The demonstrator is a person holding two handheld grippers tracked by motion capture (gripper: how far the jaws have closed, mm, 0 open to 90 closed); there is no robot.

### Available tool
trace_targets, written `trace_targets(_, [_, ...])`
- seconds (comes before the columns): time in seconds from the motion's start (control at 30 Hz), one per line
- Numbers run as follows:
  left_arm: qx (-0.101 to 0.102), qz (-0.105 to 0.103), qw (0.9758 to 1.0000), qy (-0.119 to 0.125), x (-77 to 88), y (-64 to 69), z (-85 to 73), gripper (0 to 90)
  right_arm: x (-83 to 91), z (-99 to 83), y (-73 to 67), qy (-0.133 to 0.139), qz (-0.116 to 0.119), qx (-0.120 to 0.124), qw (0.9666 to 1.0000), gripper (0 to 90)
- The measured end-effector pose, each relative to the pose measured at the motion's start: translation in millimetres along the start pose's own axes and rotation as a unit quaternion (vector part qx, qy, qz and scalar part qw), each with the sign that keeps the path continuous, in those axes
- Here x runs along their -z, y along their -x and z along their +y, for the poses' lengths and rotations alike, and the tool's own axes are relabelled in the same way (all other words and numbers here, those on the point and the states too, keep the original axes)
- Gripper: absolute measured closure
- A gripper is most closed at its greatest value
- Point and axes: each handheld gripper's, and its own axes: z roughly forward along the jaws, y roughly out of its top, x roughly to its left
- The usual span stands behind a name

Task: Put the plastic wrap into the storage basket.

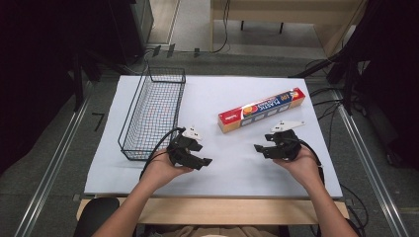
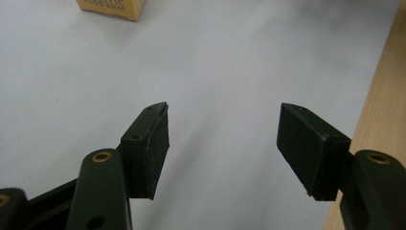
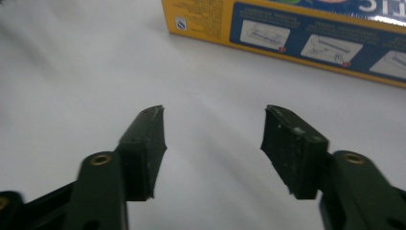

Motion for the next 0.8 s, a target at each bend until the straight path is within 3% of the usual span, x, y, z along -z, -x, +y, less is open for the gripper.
trace_targets(0.2, [-0.002,-0.007,1.0000,0.002,-0.5,1.0,1.9,36.2,10.3,15.1,10.9,0.013,0.018,0.026,0.9994,48.0])
trace_targets(0.23, [-0.002,-0.007,1.0000,0.002,-0.9,1.8,2.4,36.1,11.6,25.9,21.3,0.008,0.048,0.020,0.9986,48.2])
trace_targets(0.3, [-0.005,-0.007,1.0000,0.002,-1.6,3.4,2.9,36.0,11.5,31.1,26.1,0.007,0.056,0.020,0.9982,48.3])
trace_targets(0.33, [-0.007,-0.008,0.9999,0.000,-1.3,3.9,3.1,36.0,11.3,40.9,34.1,0.009,0.060,0.040,0.9974,49.3])
trace_targets(0.37, [-0.008,-0.009,0.9999,0.001,-1.2,4.1,3.0,36.0,11.3,40.9,34.1,0.009,0.060,0.040,0.9974,49.3])
trace_targets(0.43, [-0.006,-0.010,0.9999,0.001,-0.3,3.3,3.0,36.0,8.7,58.4,41.6,0.005,0.054,0.083,0.9951,42.3])
trace_targets(0.57, [-0.002,-0.010,0.9999,0.005,0.7,1.3,2.3,36.0,1.2,74.7,47.8,-0.007,0.066,0.103,0.9924,36.9])
trace_targets(0.63, [0.000,-0.011,0.9999,0.007,0.8,1.2,2.1,36.0,-6.5,84.1,51.7,-0.009,0.075,0.124,0.9894,33.3])
trace_targets(0.67, [0.000,-0.011,0.9999,0.007,0.7,1.1,2.1,36.0,-13.4,91.3,55.6,-0.009,0.082,0.143,0.9863,31.2])
trace_targets(0.7, [-0.001,-0.011,0.9999,0.005,0.6,1.0,2.0,36.0,-13.4,91.3,55.6,-0.009,0.082,0.143,0.9863,31.2])
trace_targets(0.73, [-0.001,-0.011,0.9999,0.005,0.6,0.8,1.9,36.0,-22.1,98.1,60.9,-0.009,0.090,0.156,0.9836,25.4])
trace_targets(0.77, [-0.001,-0.011,0.9999,0.005,0.6,0.8,1.9,35.9,-22.1,98.1,60.9,-0.009,0.090,0.156,0.9836,25.4])
trace_targets(0.8, [0.000,-0.011,0.9999,0.006,0.6,0.8,1.9,35.9,-31.8,101.5,66.1,-0.011,0.099,0.162,0.9818,19.7])
